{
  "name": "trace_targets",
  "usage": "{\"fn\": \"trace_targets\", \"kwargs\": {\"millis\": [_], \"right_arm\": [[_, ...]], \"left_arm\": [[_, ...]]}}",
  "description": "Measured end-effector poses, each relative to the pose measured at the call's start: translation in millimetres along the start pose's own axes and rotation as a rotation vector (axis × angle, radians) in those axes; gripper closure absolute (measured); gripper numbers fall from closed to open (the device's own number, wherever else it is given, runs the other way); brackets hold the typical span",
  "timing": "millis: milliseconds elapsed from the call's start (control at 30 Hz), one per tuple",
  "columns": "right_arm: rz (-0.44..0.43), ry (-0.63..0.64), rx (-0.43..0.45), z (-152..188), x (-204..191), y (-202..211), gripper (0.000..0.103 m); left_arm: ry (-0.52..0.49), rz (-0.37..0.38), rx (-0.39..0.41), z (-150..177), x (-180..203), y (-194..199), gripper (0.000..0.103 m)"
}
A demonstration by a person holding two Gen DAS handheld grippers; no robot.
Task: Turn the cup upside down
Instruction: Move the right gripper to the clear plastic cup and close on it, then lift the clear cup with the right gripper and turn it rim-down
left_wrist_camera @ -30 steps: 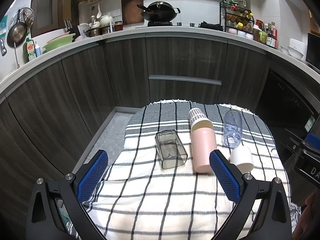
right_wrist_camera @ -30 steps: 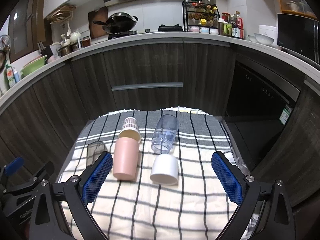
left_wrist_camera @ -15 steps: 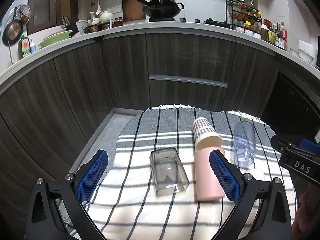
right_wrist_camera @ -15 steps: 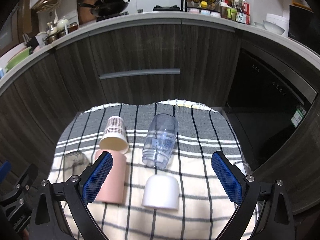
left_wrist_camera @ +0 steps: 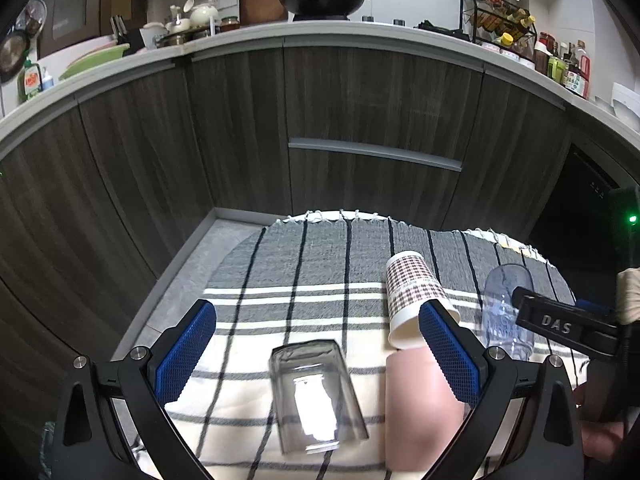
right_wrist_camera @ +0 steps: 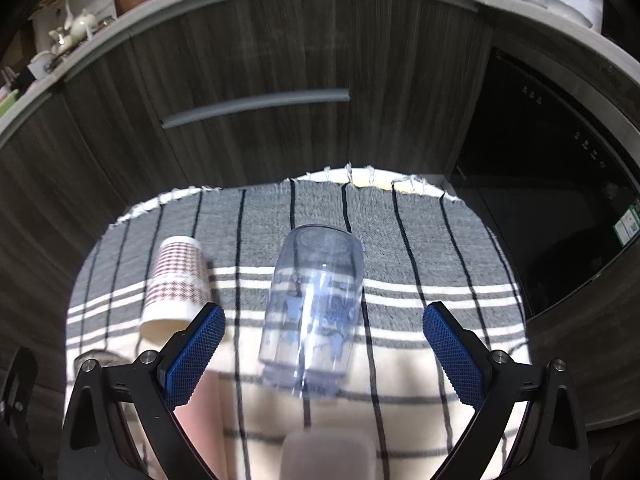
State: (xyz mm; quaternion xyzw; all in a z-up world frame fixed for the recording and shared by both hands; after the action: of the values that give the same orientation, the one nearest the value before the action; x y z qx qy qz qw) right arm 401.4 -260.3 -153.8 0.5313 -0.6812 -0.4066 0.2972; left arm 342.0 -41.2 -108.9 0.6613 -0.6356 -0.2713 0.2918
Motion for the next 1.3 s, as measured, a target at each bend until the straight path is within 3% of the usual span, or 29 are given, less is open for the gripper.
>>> {"fn": "trace_targets", "kwargs": {"millis": [400, 500, 667, 1067, 1300], "right_arm": [[0.007, -0.054, -0.187, -14.9, -1.3, -71.1, 0.007], [-0.018, -0.076, -0.229, -14.9, 0.7, -84.7, 0.029], [-0.058, -0.112, -0.25, -13.0, 3.3, -87.7, 0.031], [-0.099, -0.085, -0.148, -18.4, -0.6, -15.0, 0.031], [-0.156, -0.057, -0.102, 5.8, -8.4, 49.5, 0.031]], "left_arm": [[0.009, 0.013, -0.043, -3.8, 2.2, -29.9, 0.0], [0.018, 0.015, -0.051, -3.3, 0.0, -32.1, 0.0], [0.025, 0.013, -0.045, -4.0, -3.0, -26.6, 0.0], [0.033, 0.024, 0.015, -8.2, -18.3, 30.7, 0.0], [0.041, 0.024, 0.031, 11.6, -35.9, 77.8, 0.0]]}}
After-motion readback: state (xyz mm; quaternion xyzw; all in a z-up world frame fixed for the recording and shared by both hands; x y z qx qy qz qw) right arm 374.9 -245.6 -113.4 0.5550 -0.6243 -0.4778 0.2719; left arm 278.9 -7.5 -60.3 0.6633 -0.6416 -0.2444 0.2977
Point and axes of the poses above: each gripper's, at about its wrist camera, not at the fingertips, and y roughly against the way its jaws point, x to its right, z to its underside, the point moved 1 cm from there along -y, roughly the way its jaws point, and after that the axes turned 4 degrees about -x, right-handed, at the moved point
